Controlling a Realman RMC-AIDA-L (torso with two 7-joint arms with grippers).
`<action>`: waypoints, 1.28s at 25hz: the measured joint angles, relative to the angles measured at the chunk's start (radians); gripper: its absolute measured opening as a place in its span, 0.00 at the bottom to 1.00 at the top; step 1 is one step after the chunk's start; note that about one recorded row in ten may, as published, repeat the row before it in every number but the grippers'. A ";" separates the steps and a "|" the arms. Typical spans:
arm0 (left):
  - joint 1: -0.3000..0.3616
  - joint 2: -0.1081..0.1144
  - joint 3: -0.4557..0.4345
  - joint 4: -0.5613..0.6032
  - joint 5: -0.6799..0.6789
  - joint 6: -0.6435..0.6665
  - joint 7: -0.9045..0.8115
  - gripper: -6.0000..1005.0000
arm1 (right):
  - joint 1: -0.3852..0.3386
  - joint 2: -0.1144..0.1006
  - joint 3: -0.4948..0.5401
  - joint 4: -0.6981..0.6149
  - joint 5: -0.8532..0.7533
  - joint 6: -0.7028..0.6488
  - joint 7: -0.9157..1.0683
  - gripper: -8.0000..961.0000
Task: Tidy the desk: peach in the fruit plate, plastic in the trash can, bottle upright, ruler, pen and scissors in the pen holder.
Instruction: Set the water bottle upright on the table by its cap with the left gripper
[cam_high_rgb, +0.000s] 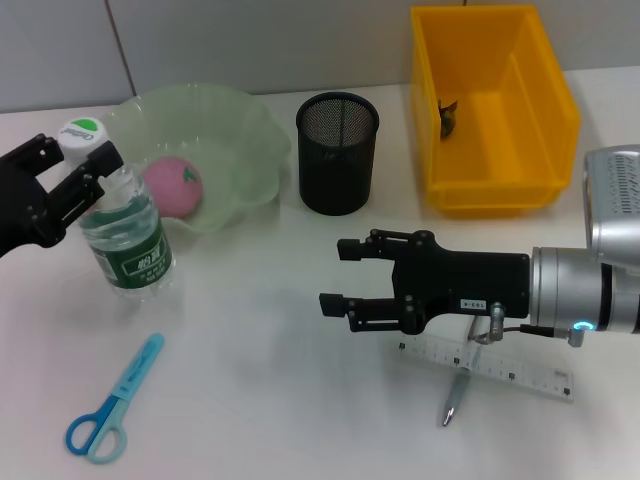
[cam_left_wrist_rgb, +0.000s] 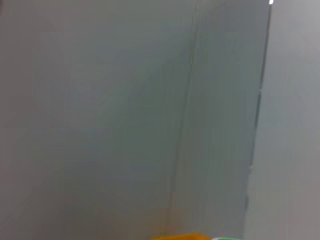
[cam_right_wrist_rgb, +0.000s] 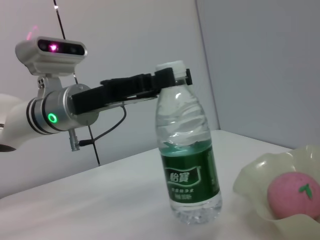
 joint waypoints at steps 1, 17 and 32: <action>0.000 -0.001 -0.001 -0.001 0.000 -0.012 0.006 0.47 | 0.000 0.000 -0.001 0.001 0.000 0.000 0.000 0.80; -0.004 -0.016 -0.034 -0.042 -0.004 -0.101 0.100 0.48 | 0.000 -0.001 -0.004 0.007 -0.004 -0.002 0.000 0.80; -0.008 -0.017 -0.037 -0.055 -0.004 -0.162 0.102 0.49 | 0.006 -0.003 -0.004 0.007 -0.005 0.003 0.000 0.80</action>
